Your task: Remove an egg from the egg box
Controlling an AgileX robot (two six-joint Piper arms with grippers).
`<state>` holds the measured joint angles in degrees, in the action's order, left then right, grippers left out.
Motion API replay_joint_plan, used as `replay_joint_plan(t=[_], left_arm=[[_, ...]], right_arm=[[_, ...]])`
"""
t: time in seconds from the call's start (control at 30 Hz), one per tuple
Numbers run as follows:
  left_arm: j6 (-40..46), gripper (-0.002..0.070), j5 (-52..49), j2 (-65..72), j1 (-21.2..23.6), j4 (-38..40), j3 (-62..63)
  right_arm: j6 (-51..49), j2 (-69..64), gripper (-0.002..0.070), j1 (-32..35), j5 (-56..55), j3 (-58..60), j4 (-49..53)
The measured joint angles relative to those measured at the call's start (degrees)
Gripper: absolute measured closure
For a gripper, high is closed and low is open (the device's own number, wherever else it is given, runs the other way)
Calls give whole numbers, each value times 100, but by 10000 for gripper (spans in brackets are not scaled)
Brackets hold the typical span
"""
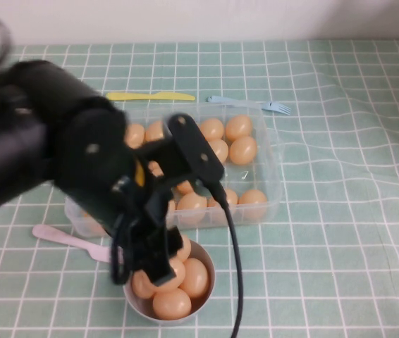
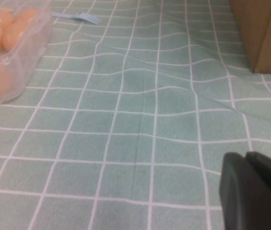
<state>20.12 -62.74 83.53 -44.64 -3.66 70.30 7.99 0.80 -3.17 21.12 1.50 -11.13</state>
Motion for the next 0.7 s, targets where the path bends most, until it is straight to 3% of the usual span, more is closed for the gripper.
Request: replay_joint_plan(t=[0.07,0.2,0.27,0.4,0.7], left_arm=[[-23,330,186,-345,22,-14,-107],[-204,573,576,-1112,218,-14,-532],[-311,634,779,-1426,328,-14,-831],[-651,669,1371,-2139,377,-37,-1479],[-1565,676,3183,-3894,377,-37,-3049]], right_arm=[[0,0,694,0,0,0,0],[0,0,694,0,0,0,0],[0,0,694,0,0,0,0],[0,0,694,0,0,0,0],[0,0,694,0,0,0,0]])
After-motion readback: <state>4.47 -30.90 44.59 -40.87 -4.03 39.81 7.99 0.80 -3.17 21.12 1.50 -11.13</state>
